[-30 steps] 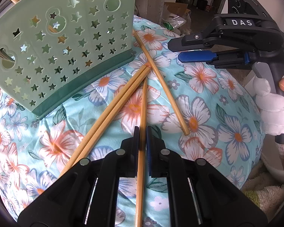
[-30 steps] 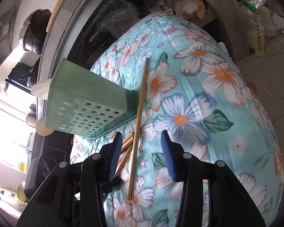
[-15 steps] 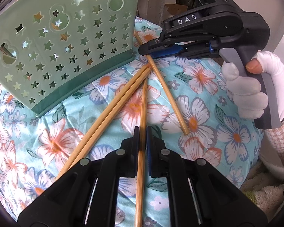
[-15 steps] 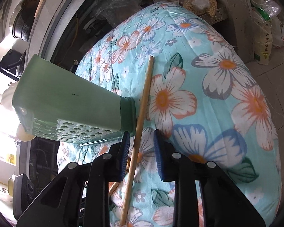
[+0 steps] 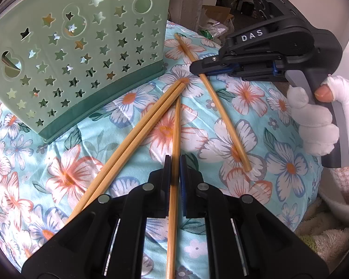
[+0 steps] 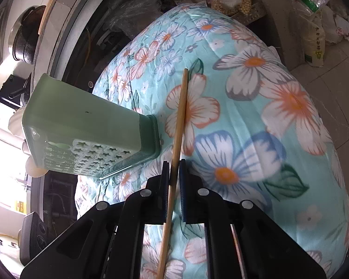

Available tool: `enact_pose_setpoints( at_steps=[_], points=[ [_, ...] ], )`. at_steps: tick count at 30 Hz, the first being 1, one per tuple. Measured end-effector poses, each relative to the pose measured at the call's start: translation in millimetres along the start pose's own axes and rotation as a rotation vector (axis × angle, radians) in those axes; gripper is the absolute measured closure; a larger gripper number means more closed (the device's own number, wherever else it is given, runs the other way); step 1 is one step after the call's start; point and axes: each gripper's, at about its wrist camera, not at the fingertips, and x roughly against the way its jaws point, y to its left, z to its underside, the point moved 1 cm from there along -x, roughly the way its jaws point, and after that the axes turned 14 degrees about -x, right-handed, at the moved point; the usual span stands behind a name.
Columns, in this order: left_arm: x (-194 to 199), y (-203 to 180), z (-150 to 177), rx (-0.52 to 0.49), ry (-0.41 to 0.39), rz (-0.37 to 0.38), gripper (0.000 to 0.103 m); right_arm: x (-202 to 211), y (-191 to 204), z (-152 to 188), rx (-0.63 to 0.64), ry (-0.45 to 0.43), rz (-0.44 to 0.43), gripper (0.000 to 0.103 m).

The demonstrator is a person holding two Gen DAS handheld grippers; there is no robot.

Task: Organize utensils
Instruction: 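Lift the grasped chopsticks off the quilt with both tools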

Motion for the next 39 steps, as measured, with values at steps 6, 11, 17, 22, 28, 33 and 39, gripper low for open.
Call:
enact_pose_setpoints(
  at_steps=[6, 11, 17, 22, 28, 33, 39],
  points=[
    [-1.6, -2.0, -1.5, -0.003, 0.003, -0.005, 0.096, 21.1, -20.2, 23.2, -0.04, 0.007, 0.001, 0.095],
    [-2.2, -2.9, -2.2, -0.003, 0.002, -0.008, 0.096, 35.6, -32.9, 45.2, -0.07, 0.03, 0.007, 0.095],
    [-3.0, -3.0, -1.7, 0.0, 0.003, -0.011, 0.096, 43.6, -40.2, 69.0, -0.076, 0.079, 0.023, 0.095],
    [-2.3, 3.2, -1.2, 0.037, 0.007, 0.017, 0.096, 46.3, -29.6, 73.0, -0.012, 0.098, 0.073, 0.093],
    [-4.1, 12.0, -3.7, 0.079, 0.013, 0.049, 0.095, 41.2, -15.1, 59.7, 0.048, 0.062, 0.106, 0.08],
    [-8.0, 14.3, -11.0, 0.073, 0.023, 0.045, 0.095, 29.9, -12.3, 43.5, 0.048, 0.051, 0.108, 0.08],
    [-14.9, 17.4, -21.3, 0.075, 0.037, 0.044, 0.095, 19.7, -12.1, 33.5, 0.033, 0.035, 0.093, 0.08]
  ],
)
